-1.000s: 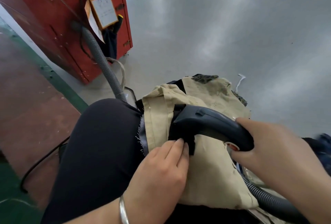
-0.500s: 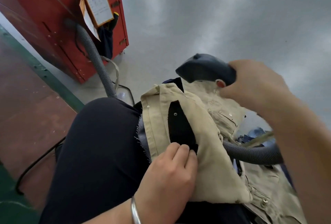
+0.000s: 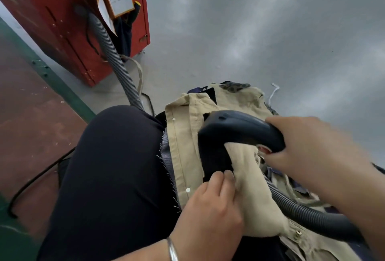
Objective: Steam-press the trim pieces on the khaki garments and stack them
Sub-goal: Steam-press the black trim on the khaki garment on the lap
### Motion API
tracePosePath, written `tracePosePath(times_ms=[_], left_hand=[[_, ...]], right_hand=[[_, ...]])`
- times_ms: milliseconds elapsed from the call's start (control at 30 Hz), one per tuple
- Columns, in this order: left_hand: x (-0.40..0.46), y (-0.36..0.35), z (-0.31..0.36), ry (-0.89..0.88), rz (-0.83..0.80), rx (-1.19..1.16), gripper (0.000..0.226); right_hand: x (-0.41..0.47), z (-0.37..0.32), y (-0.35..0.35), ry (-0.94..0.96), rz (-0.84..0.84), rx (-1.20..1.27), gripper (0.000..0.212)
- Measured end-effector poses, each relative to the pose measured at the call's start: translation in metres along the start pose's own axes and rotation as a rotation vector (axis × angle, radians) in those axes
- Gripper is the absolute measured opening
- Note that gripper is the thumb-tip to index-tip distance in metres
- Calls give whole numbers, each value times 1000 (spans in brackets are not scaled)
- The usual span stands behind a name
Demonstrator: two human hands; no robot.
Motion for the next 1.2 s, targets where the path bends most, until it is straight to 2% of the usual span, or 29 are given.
tracePosePath(times_ms=[233, 400, 500, 567, 667, 800, 900, 1067, 1200], left_hand=[[0, 2, -1, 14, -27, -23, 34], [-3, 3, -1, 3, -36, -5, 34], [-4, 2, -1, -26, -49, 47, 45], [-3, 2, 0, -34, -43, 76, 55], [-1, 1, 1, -37, -24, 70, 50], [0, -1, 0, -44, -55, 42, 35], [-2, -1, 0, -49, -99, 33, 39], [-4, -1, 1, -60, -170, 24, 43], [-8, -1, 1, -57, -224, 47, 49]], right_hand=[[67, -17, 12, -21, 52, 107, 12], [43, 22, 40, -53, 58, 284, 17], [6, 29, 42, 8, 22, 136, 35], [-8, 26, 31, 28, -60, 52, 41], [-13, 15, 16, 13, -149, -59, 23], [7, -17, 19, 47, -37, -134, 15], [37, -38, 17, 59, 19, -85, 13], [81, -55, 24, 36, 6, -33, 19], [60, -39, 60, 44, 76, 26, 13]])
Point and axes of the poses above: each hand's wrist, its own x-axis towards the middle knuckle, its own y-axis out of the back of the hand, z = x × y, the point moved 5 cm from there along x, towards the middle knuckle, and after that the axes turned 7 degrees about z, right-handed, at the moved point
